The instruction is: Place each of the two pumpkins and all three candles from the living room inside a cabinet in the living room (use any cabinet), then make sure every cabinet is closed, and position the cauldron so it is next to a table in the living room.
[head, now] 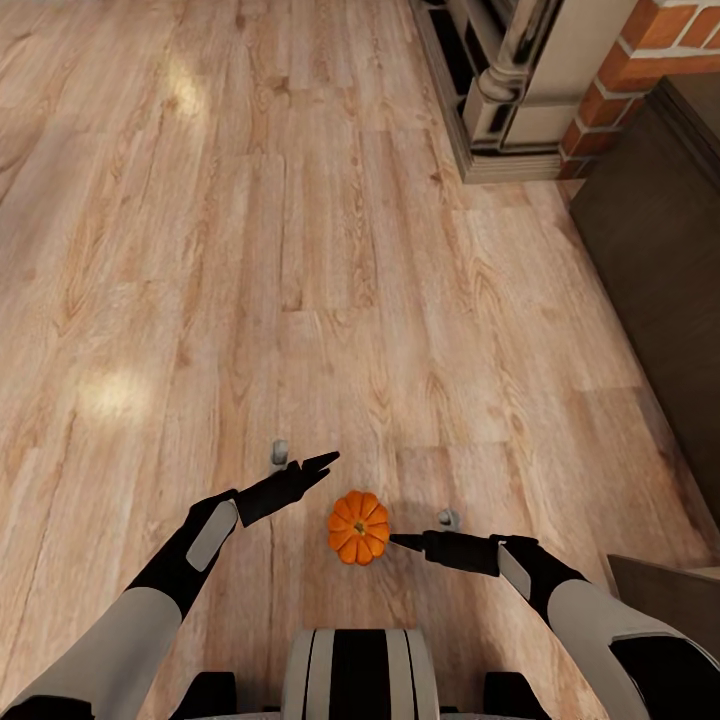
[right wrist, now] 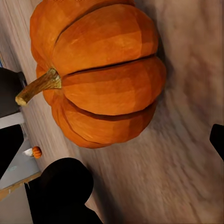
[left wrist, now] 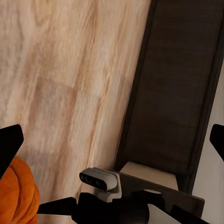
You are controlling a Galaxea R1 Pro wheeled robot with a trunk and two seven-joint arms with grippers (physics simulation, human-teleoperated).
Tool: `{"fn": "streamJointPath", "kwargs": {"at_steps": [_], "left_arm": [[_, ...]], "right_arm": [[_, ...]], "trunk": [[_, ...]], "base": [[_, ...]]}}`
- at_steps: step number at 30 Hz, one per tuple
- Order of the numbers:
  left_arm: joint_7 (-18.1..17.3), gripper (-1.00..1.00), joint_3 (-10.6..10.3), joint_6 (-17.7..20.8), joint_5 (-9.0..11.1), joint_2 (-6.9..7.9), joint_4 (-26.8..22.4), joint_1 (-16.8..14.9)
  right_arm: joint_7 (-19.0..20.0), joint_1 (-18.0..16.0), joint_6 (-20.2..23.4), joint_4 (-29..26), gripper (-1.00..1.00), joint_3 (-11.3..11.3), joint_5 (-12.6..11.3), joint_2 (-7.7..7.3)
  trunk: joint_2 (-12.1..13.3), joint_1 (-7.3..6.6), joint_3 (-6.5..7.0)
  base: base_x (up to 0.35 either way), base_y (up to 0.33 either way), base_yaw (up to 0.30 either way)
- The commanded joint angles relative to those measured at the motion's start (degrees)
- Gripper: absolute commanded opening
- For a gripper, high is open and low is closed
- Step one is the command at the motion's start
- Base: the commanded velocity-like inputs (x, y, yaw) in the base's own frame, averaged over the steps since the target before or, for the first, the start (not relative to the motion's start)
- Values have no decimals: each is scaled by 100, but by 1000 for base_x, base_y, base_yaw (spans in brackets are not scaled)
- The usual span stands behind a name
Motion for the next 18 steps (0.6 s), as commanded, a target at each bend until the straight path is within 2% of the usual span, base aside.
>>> {"fn": "streamJointPath", "kwargs": {"at_steps": [1, 3, 11, 18], "left_arm": [[0, 100, 0, 0, 0, 0, 0, 0], [0, 100, 0, 0, 0, -1, 0, 0], [-9, 100, 25, -36, 10, 119, -15, 34], [-9, 100, 26, -35, 17, 131, -26, 35]], "right_arm": [[0, 0, 0, 0, 100, 1, 0, -1], [0, 0, 0, 0, 100, 1, 0, -6], [1, -87, -52, -154, 100, -10, 0, -229], [0, -93, -53, -219, 100, -4, 0, -248]], "trunk": [[0, 0, 0], [0, 0, 0], [0, 0, 0], [0, 0, 0]], "base": [[0, 0, 0], [0, 0, 0], [0, 8, 0], [0, 220, 0]]}}
